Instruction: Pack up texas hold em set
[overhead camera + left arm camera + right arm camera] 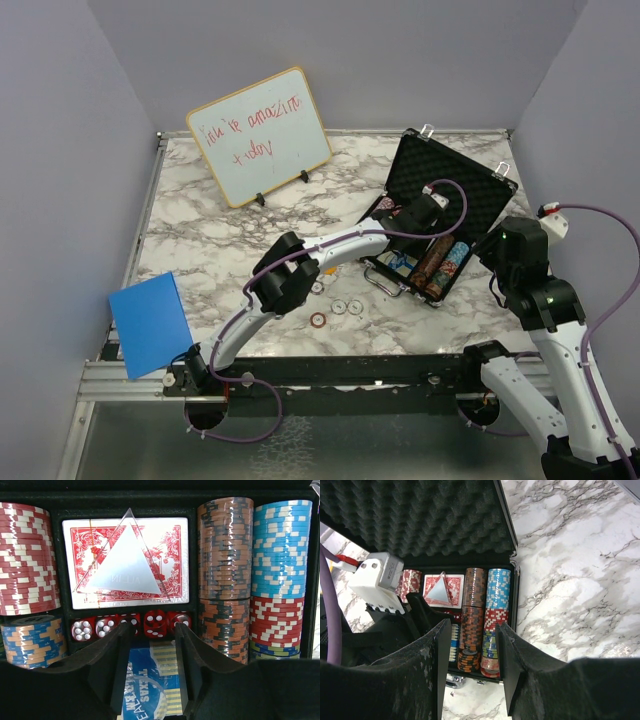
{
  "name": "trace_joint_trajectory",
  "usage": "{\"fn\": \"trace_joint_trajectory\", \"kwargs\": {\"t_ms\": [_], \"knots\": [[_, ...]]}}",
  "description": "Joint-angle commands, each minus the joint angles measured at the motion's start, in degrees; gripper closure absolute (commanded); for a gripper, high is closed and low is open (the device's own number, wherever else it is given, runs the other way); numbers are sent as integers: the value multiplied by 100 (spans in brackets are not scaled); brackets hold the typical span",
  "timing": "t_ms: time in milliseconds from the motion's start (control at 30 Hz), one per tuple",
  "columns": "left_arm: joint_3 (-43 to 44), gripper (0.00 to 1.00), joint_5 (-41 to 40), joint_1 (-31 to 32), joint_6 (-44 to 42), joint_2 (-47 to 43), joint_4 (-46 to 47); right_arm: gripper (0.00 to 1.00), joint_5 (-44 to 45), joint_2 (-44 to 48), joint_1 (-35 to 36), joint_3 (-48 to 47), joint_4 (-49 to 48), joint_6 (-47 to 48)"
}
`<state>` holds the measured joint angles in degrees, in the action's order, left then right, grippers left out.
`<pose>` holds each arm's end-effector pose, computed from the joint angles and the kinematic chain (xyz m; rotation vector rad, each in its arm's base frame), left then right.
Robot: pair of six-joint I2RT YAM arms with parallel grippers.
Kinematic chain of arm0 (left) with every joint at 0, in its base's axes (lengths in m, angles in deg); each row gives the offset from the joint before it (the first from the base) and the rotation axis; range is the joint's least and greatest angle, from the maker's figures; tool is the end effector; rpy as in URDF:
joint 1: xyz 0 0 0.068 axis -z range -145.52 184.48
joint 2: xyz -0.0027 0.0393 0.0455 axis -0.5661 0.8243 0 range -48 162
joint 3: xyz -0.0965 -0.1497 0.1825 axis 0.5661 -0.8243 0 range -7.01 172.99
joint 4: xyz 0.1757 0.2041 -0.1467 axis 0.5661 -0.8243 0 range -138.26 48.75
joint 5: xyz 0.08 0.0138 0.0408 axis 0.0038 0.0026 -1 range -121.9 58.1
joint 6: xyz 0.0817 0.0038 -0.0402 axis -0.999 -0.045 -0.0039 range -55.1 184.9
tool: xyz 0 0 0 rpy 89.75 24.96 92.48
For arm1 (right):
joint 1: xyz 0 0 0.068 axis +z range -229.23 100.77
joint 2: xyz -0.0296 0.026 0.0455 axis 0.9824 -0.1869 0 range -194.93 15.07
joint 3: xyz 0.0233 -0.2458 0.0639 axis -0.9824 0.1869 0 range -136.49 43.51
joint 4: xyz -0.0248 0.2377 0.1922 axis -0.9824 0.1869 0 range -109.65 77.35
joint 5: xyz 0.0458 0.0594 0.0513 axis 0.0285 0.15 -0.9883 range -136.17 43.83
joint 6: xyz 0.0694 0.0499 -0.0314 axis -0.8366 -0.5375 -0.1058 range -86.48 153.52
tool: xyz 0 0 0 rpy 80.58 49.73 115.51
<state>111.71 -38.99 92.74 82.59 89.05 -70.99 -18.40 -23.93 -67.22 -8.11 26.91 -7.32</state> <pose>0.3243 -0.5050 0.1304 0.7959 2.3213 -0.4585 0.2260 0.0092 0.3090 0.7792 1.9369 0.0323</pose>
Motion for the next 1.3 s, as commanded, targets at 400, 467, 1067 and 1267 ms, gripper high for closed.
{"fn": "trace_joint_trajectory", "kwargs": {"t_ms": [400, 467, 1067, 1267], "knots": [[-1898, 50, -44, -608, 700, -2436, 774, 50, -2210, -832, 1, 264, -876, 1383], [-2561, 49, -116, -785, 930, -2941, 982, 49, -2799, -1145, -3, 386, -1124, 1653], [-5795, 31, -565, -1983, 1202, -6184, 1173, 41, -4374, -4177, 30, -20, -2209, 3469], [-5877, 30, -538, -2054, 1096, -6218, 1069, 41, -4100, -4526, 38, -217, -2355, 3636]]}}
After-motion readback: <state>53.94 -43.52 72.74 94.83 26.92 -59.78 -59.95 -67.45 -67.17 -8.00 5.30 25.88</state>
